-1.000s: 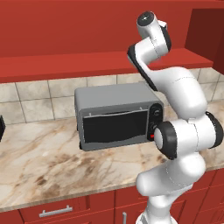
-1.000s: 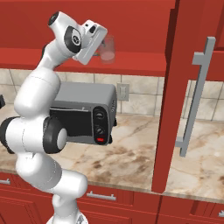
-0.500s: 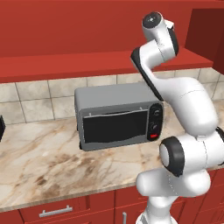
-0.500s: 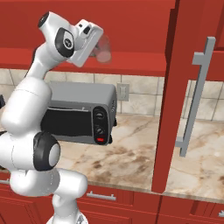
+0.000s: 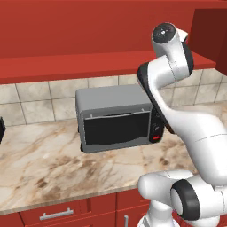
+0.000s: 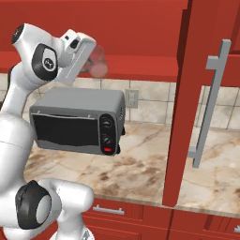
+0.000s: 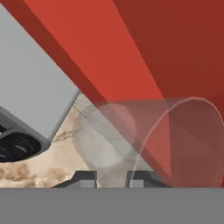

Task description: There is a bowl on the dining counter. Grab a lemon wedge from the fridge and place it in the bowl. Then get the liquor bottle and glass cup from the cabinet and place them next to the bowl.

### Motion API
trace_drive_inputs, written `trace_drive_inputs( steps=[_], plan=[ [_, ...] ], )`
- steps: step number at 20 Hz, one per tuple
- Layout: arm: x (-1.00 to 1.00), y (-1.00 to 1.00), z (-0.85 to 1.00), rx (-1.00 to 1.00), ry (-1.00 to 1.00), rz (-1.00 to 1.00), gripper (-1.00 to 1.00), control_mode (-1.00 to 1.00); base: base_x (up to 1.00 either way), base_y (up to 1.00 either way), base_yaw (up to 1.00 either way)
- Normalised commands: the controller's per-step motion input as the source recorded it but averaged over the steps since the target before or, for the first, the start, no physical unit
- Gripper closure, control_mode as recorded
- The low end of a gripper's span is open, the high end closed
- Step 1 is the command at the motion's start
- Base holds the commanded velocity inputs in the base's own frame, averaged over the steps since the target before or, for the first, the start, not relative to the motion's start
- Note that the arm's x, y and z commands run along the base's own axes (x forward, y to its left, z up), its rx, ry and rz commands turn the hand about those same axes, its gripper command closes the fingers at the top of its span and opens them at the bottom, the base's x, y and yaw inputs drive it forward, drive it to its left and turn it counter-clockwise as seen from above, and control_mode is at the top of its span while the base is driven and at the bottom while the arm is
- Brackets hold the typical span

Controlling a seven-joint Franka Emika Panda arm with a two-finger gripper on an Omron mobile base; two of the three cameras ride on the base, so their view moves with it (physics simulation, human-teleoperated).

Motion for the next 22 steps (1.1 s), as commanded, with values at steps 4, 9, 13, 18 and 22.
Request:
trace_drive_inputs(
  steps=[4, 9, 13, 18, 22],
  plan=[
    [-1.0, 0.51, 0.0, 0.19, 0.3, -0.06, 1.0, -1.0, 0.0, 0.0, 0.0],
    [-1.0, 0.47, 0.0, 0.15, 0.34, -0.1, 1.0, -1.0, 0.0, 0.0, 0.0],
    [-1.0, 0.29, -0.05, 0.11, 0.41, -0.14, 1.0, -1.0, 0.0, 0.0, 0.0],
    [-1.0, 0.06, -0.61, 0.05, 0.17, -0.09, 1.0, -1.0, 0.0, 0.0, 0.0],
    [-0.83, 0.0, -1.0, 0.05, 0.0, -0.05, 1.0, -1.0, 0.0, 0.0, 0.0]
  ],
)
